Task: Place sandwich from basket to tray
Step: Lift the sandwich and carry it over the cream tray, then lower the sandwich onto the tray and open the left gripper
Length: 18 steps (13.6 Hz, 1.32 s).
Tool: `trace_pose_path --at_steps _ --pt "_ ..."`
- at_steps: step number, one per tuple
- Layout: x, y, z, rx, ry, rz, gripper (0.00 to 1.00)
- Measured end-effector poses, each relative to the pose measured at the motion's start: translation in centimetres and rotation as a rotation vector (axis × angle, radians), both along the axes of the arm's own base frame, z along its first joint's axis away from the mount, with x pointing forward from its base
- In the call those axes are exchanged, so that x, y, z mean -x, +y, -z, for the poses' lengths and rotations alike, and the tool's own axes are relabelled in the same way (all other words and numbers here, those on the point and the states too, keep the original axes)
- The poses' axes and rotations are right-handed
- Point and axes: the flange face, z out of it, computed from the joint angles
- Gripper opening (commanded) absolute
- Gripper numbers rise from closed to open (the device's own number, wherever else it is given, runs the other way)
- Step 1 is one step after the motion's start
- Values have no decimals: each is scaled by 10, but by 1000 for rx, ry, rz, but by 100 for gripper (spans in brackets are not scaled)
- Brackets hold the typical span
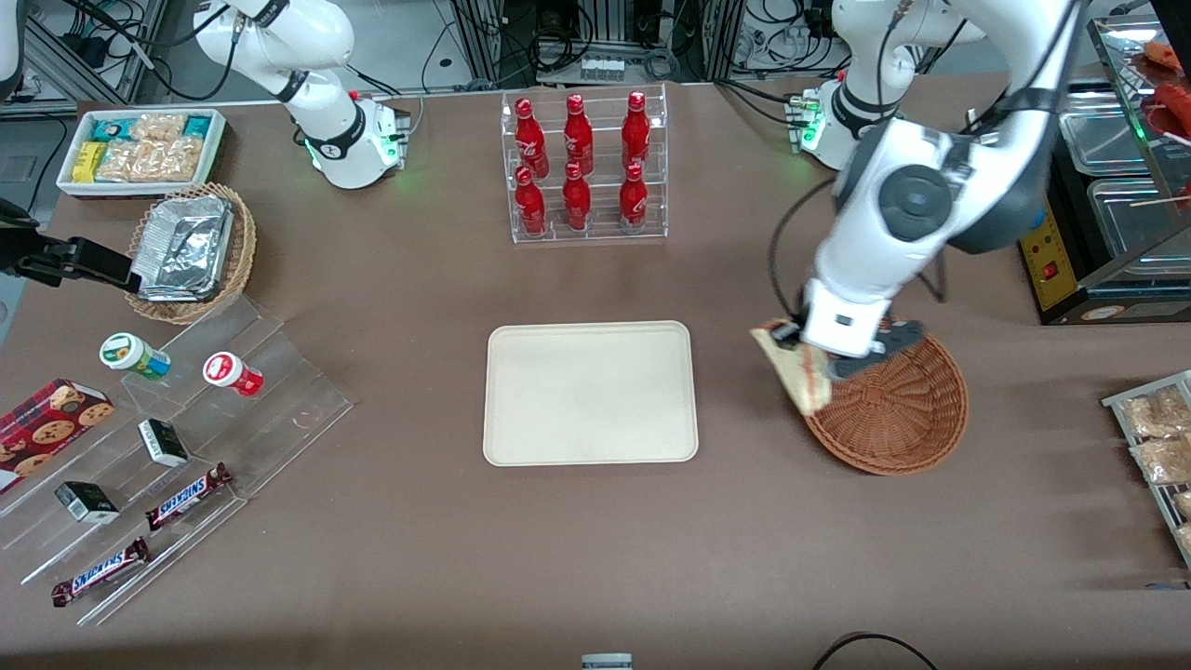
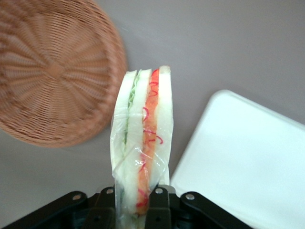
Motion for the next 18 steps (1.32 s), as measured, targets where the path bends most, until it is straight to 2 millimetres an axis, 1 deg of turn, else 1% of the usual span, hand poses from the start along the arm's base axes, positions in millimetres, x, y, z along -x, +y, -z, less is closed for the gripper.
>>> trace_pose_path --at_steps 2,4,6,10,12,14,16,18 --pt "8 -52 3 8 -10 92 20" --pt "14 -98 14 -4 -18 173 20" --pt "14 -130 35 -18 -14 230 20" --pt "15 -189 91 -21 -13 306 20" --pt "19 -216 118 -20 -39 320 20" --pt "24 -236 144 -20 -65 323 20" --pt "26 -253 163 -21 -78 325 20" --pt "28 -264 178 -22 -75 329 20"
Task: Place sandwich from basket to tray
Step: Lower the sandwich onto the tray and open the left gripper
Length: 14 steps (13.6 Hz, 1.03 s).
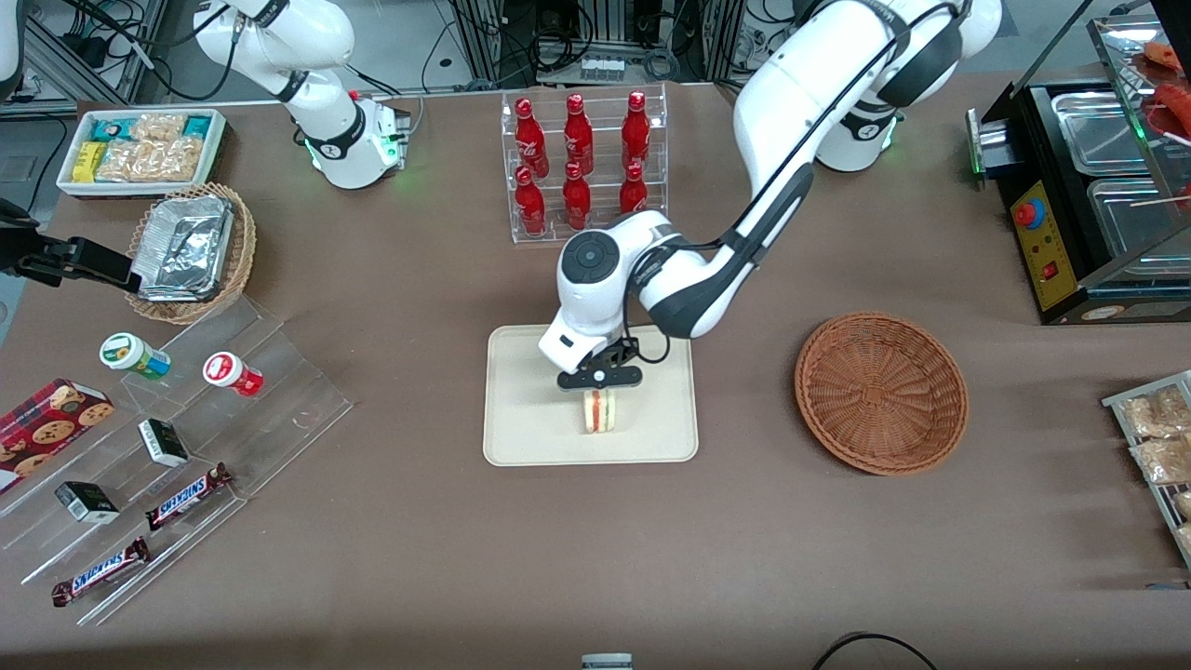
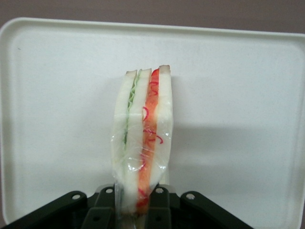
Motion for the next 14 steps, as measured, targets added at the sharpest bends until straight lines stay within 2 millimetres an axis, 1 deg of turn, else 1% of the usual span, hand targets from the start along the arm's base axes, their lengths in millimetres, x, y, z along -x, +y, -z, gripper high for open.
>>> trace_pose_path --at_steps 1,2,3,4,5,8,10,11,12,14 --pt "1 -3 5 -1 4 2 28" --pt "2 -4 7 -2 6 3 47" --pt "2 -4 9 -4 7 3 55" --pt "2 -4 9 -6 3 5 83" --pt "1 -3 9 -12 -5 11 99" --pt "-2 -4 5 -11 -20 14 99" --pt "-10 -4 -8 0 -36 5 99" --pt "-14 -2 -19 -6 -41 -4 99" --pt "-20 2 -34 -14 -47 -17 99" --pt "-34 19 -80 -16 -63 -61 99"
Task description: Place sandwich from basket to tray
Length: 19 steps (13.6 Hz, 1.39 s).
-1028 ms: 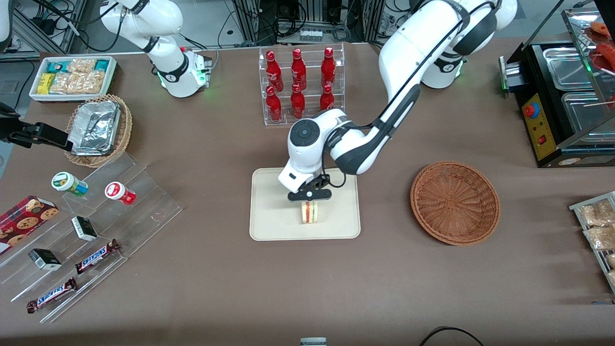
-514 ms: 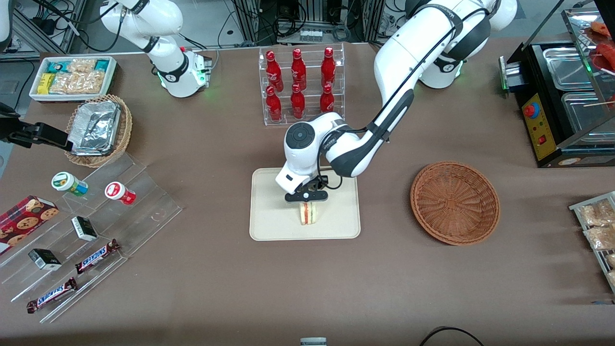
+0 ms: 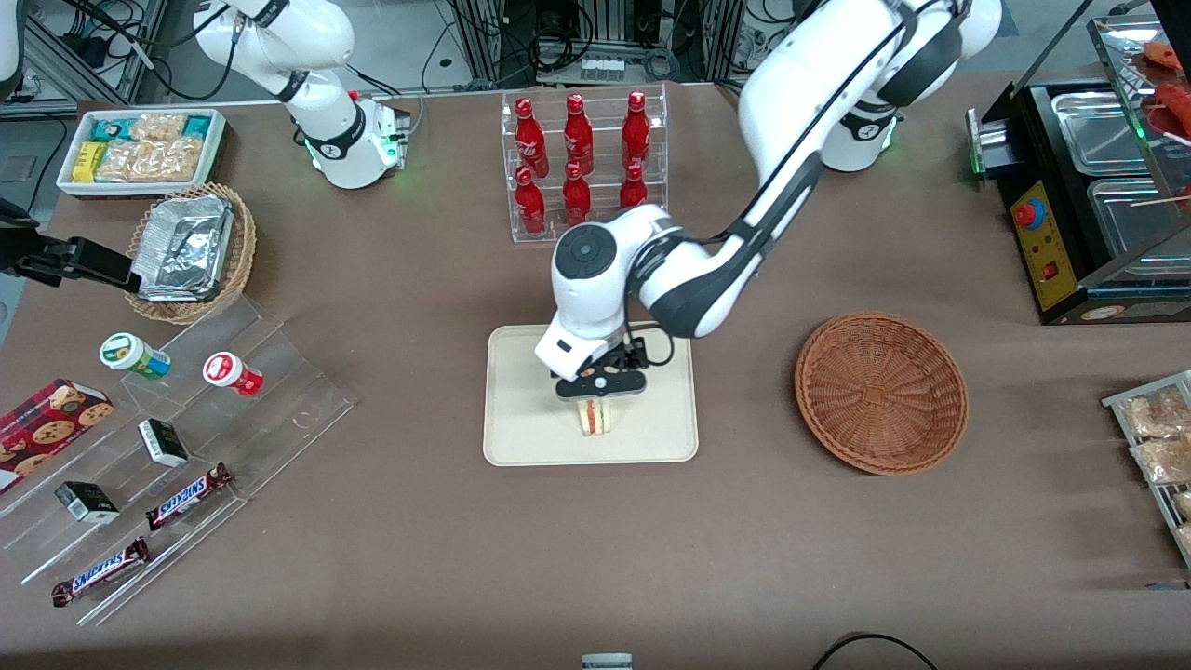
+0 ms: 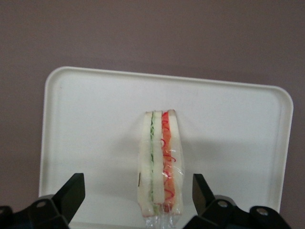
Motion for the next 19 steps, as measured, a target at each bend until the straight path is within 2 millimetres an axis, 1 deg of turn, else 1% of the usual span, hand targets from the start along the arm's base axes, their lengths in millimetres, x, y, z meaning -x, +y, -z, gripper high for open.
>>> trace_pose_path --at_steps 1,2,4,6,7,9,13,16,19 --pt "-6 14 -28 -3 4 -32 99" --pt "-12 31 -58 -14 13 -67 99" --pt "-23 75 -119 -19 26 -136 99" --pt "-28 118 -167 -22 48 -149 99" --pt "-29 141 -185 -32 69 -139 99" --pt "-34 183 -208 -58 104 -105 99" --pt "-43 256 -235 -80 167 -25 99" --pt "-51 332 -256 -74 217 56 99" --pt "-45 401 -276 -48 271 143 99"
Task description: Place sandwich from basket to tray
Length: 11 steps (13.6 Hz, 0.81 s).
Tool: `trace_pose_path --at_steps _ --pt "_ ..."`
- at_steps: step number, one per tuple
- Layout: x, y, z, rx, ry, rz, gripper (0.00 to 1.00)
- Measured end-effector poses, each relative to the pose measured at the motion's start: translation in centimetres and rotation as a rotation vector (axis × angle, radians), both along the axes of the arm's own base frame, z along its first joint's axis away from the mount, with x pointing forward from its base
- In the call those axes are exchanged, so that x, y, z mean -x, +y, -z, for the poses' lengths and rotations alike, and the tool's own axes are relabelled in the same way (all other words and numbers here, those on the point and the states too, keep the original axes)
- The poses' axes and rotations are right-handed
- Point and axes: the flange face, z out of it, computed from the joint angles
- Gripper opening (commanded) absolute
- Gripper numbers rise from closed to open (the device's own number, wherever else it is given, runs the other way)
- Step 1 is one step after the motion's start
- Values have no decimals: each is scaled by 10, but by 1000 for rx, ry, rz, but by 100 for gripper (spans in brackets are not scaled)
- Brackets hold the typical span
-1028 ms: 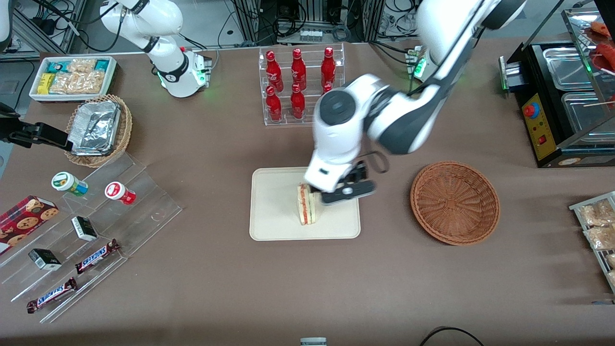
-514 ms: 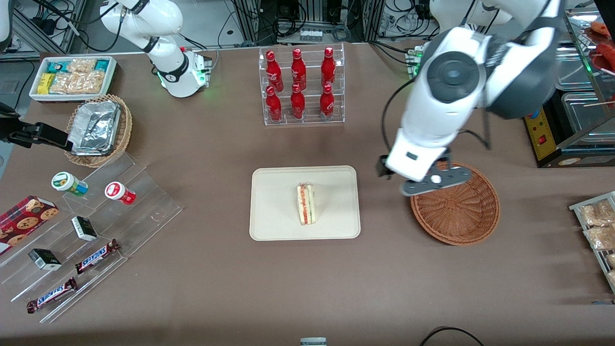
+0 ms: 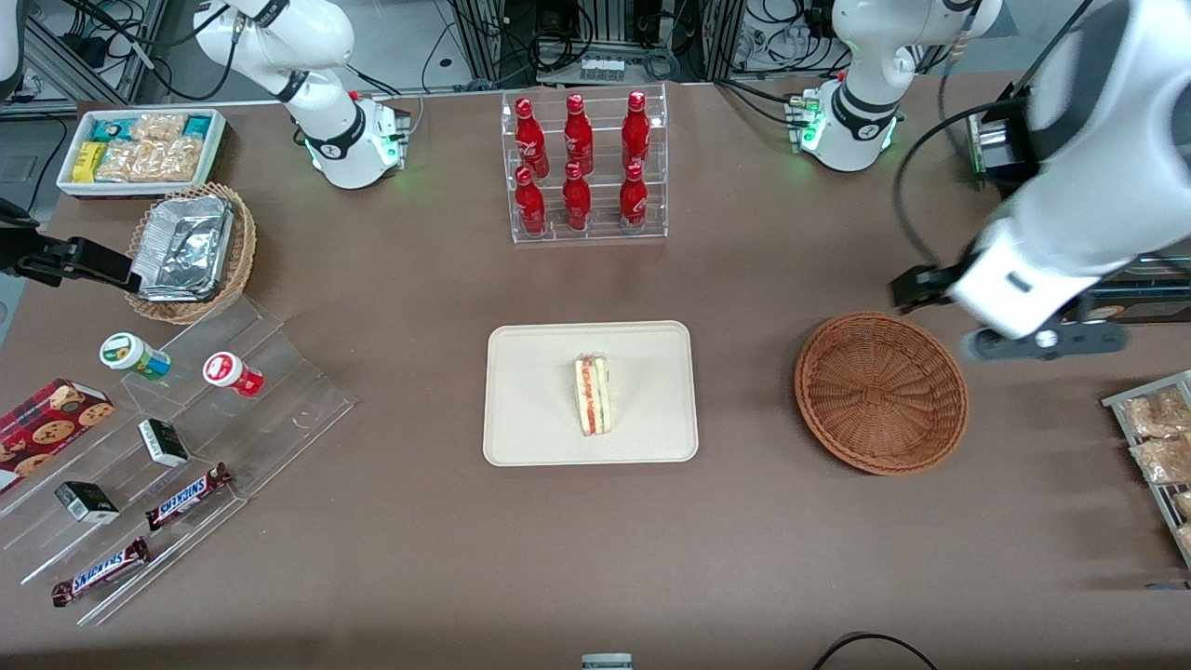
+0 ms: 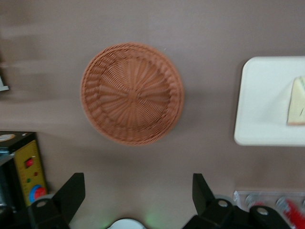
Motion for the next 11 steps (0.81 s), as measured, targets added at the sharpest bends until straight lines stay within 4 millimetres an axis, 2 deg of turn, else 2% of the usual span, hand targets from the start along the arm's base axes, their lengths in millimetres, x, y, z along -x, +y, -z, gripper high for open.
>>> trace_pose_path --at_steps 2,4,8,11 --pt "11 36 -4 12 24 50 99" --pt "26 58 -8 13 34 57 99" --pt "55 70 -22 6 23 45 99" --pt "58 71 -24 12 14 43 99"
